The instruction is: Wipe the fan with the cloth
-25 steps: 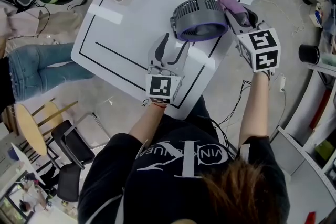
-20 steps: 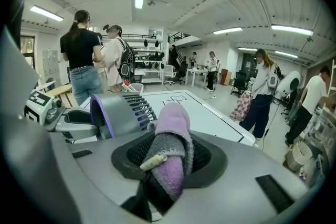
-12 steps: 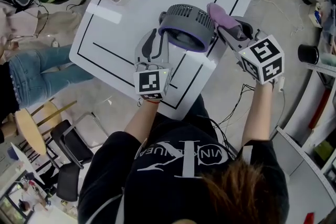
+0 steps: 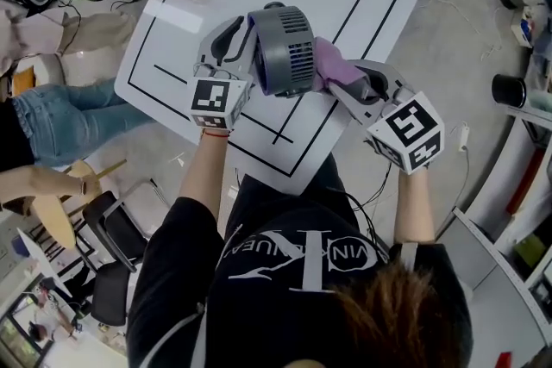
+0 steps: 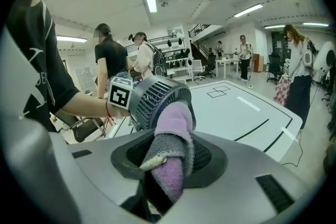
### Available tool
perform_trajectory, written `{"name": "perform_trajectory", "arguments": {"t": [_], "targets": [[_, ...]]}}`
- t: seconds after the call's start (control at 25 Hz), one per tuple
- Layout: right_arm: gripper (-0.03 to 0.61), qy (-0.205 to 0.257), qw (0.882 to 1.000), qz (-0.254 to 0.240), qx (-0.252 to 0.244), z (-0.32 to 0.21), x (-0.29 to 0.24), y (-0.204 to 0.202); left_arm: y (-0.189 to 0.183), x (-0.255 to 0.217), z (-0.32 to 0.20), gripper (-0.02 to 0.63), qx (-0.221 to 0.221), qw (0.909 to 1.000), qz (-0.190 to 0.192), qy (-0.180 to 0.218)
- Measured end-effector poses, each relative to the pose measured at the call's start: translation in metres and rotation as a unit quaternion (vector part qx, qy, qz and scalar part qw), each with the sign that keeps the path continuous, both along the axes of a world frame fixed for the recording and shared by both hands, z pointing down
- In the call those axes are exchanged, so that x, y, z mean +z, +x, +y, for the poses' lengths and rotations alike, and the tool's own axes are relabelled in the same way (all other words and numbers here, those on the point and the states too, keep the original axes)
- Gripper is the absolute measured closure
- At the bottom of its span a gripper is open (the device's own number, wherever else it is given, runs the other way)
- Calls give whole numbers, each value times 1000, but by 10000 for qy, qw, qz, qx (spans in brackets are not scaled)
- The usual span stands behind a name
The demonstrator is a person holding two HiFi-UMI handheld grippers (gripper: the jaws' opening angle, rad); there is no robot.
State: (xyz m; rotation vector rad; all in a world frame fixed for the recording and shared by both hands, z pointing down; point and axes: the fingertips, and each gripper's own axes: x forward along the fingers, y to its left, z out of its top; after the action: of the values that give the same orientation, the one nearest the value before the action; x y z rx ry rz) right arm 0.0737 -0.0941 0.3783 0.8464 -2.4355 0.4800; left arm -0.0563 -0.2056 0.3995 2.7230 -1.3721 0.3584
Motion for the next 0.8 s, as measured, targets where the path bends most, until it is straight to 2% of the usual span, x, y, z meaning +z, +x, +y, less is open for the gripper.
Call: {"name": "perform_trajectory", "arguments": {"t": [0.2, 0.36, 0.44, 0.56, 0.64, 0.72, 0.8], "targets": [[443, -224, 9989, -418, 62, 11, 4, -16, 6, -1, -3, 511, 814, 9962, -293, 9], [443, -274, 9984, -501, -25, 20, 4, -27, 4, 0, -3, 511, 1092, 9939, -102, -90], [442, -286, 9982, -530, -68, 24, 6, -29, 3, 0, -1, 514, 1150, 9932, -5, -167], [442, -296, 9975, -633, -44, 25, 7, -30, -4, 1, 8, 588, 1045, 9942, -26, -257], [442, -263, 9975, -656, -46, 24, 6, -32, -11, 2, 20, 592, 976, 9945, 18, -371], [442, -224, 9974, -683, -60, 23, 6, -33, -19, -5, 34, 592, 953, 9942, 216, -443], [441, -209, 9970, -738, -63, 22, 6, -35, -27, -18, 48, 584, 945, 9927, 592, -467]]}}
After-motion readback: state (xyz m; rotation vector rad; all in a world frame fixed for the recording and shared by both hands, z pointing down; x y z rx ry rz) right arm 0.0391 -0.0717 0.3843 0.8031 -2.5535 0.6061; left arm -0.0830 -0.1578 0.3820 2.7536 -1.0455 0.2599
